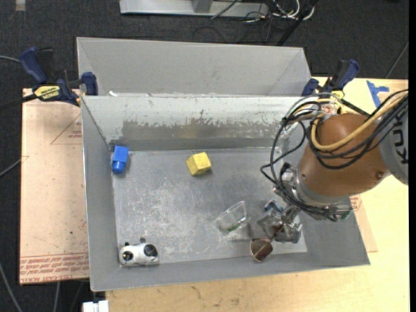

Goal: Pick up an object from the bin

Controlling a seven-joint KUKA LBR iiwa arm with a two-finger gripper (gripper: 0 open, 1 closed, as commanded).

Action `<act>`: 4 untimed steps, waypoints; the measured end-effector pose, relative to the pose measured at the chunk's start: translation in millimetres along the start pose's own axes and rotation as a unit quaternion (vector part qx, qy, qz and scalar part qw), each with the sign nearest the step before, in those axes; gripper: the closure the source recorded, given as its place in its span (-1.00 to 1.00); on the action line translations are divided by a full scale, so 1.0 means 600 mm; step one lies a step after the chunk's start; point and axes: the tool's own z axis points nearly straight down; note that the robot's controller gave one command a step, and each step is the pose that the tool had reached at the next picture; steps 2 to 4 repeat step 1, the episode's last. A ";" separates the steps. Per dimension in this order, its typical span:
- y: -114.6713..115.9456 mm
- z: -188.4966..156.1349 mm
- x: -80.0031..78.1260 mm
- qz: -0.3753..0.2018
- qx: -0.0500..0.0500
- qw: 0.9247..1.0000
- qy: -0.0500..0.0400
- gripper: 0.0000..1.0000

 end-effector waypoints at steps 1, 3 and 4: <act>0.001 -0.030 0.000 0.000 -0.001 1.000 0.001 1.00; 0.001 -0.030 0.000 0.000 -0.001 1.000 0.001 1.00; 0.001 -0.030 0.000 0.000 -0.001 1.000 0.001 1.00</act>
Offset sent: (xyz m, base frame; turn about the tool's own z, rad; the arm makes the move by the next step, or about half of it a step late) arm 0.0000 0.0002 0.0501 0.0000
